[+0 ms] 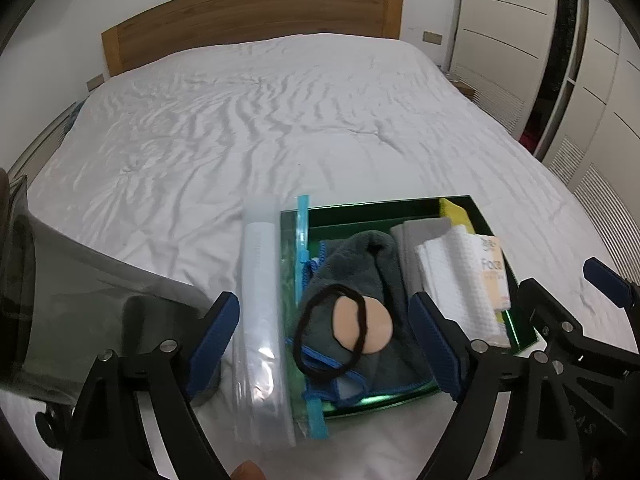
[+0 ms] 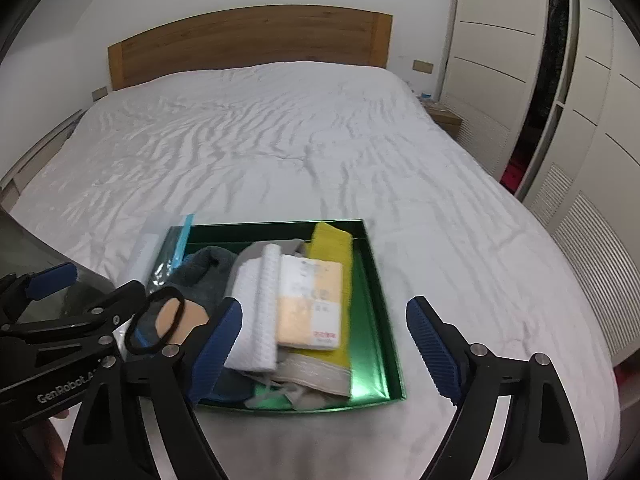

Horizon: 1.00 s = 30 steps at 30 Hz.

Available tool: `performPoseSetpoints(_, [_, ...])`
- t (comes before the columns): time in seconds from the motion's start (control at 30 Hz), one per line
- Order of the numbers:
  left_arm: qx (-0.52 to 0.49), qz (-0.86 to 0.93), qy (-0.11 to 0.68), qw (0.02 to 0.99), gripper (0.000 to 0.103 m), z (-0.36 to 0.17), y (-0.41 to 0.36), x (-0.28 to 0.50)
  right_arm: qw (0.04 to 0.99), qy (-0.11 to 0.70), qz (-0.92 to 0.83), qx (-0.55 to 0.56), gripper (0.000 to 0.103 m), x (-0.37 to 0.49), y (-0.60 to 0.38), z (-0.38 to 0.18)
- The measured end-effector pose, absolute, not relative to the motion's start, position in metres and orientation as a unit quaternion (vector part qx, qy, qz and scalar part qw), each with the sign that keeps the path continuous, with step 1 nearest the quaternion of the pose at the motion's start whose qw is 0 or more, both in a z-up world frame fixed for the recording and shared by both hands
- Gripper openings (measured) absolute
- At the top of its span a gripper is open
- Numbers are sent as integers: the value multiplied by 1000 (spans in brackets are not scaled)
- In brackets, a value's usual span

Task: Organize soft objects
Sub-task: 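Withdraw both open tools up from the green tray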

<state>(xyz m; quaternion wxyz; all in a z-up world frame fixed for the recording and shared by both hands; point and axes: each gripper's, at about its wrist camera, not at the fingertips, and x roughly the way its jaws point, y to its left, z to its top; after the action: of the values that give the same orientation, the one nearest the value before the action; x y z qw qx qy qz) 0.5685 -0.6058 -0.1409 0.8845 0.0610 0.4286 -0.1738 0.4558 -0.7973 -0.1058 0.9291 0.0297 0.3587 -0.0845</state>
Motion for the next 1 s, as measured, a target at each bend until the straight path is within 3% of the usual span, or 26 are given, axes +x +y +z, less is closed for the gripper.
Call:
performPoseSetpoints(0.83, [49, -226, 401, 886, 86, -117, -595, 503, 932, 338, -130, 31, 101, 403, -796, -100])
performPoseSetpoints(0.9, [48, -228, 402, 885, 92, -116, -592, 498, 932, 335, -131, 33, 102, 399, -795, -100])
performPoseSetpoints(0.93, [47, -229, 401, 886, 100, -116, -591, 497, 933, 334, -133, 34, 103, 397, -794, -100])
performPoseSetpoints(1.0, [41, -233, 400, 885, 102, -114, -585, 492, 933, 332, -132, 39, 103, 393, -793, -100])
